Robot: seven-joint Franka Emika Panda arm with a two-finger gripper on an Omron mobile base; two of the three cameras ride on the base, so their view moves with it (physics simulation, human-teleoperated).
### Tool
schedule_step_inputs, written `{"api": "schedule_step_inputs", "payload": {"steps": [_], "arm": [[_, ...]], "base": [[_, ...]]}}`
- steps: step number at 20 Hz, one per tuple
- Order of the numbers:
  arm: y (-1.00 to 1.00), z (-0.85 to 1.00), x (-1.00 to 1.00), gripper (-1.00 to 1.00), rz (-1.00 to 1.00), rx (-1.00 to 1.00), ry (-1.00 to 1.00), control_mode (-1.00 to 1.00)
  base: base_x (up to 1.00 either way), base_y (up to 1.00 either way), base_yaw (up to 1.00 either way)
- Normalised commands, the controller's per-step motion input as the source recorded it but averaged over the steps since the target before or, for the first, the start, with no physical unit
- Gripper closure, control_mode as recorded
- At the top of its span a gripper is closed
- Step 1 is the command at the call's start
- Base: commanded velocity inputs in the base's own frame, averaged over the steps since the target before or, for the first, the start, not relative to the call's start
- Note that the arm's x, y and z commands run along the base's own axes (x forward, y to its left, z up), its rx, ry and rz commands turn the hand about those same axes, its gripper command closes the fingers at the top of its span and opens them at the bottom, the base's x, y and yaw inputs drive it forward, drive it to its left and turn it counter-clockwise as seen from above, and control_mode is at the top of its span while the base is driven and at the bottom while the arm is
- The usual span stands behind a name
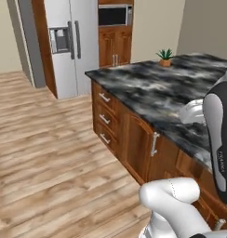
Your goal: Pick up the bar soap and sponge from the sink, and place them back in the cabinet, and close the cabinet door.
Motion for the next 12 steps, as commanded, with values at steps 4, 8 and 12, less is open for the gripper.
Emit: {"api": "schedule_step_inputs", "payload": {"steps": [4,8,12], "arm": [[0.0,0.0,0.0,-1.0,0.0,0.0,0.0,1.0],[0.0,0.0,0.0,-1.0,0.0,0.0,0.0,1.0],[0.0,0.0,0.0,-1.0,0.0,0.0,0.0,1.0]], "base": [[0.1,0.02,-0.64],[0.0,0.21,-0.7],[0.04,0.15,-0.7]]}}
